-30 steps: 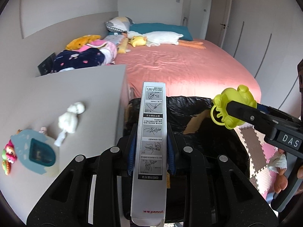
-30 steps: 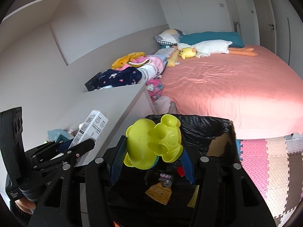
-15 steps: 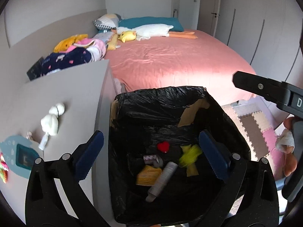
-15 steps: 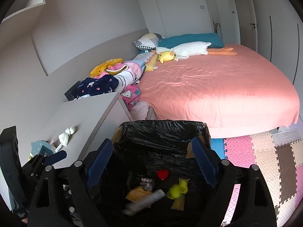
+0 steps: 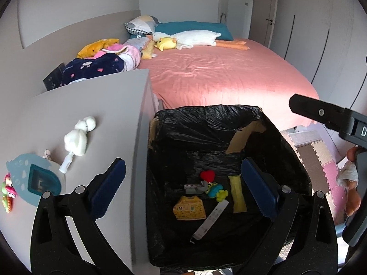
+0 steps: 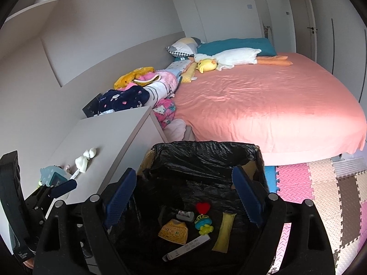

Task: Collect trash
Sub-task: 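Move both open tools back over the table items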

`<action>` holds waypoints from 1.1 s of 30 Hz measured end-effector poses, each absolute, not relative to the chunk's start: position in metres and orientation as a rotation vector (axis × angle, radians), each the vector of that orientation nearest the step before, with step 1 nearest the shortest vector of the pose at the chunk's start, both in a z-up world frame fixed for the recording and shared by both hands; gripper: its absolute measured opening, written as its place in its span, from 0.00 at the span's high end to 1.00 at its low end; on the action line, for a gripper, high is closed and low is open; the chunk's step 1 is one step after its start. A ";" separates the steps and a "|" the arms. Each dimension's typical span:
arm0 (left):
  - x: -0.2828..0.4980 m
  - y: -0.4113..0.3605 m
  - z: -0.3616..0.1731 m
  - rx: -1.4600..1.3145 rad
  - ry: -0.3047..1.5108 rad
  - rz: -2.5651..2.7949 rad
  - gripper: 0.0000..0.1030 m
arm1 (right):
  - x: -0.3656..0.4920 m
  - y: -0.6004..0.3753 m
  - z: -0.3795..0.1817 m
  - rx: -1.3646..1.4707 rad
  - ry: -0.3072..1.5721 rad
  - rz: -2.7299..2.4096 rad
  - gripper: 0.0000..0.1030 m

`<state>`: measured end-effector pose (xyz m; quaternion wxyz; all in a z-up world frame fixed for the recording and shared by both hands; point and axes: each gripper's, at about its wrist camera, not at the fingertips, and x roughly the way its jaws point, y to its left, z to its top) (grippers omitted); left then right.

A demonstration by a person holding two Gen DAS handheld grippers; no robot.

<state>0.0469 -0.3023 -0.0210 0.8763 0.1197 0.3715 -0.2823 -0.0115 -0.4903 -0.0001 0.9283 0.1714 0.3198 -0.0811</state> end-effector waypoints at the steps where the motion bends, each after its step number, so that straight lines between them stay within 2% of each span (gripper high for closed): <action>1: 0.047 -0.298 -0.021 0.244 0.775 -0.594 0.06 | -0.010 -0.488 0.000 0.350 0.658 -0.161 0.17; 33: 0.055 -0.169 -0.015 0.196 0.725 -0.394 0.06 | 0.050 -0.377 -0.011 0.276 0.703 0.039 0.17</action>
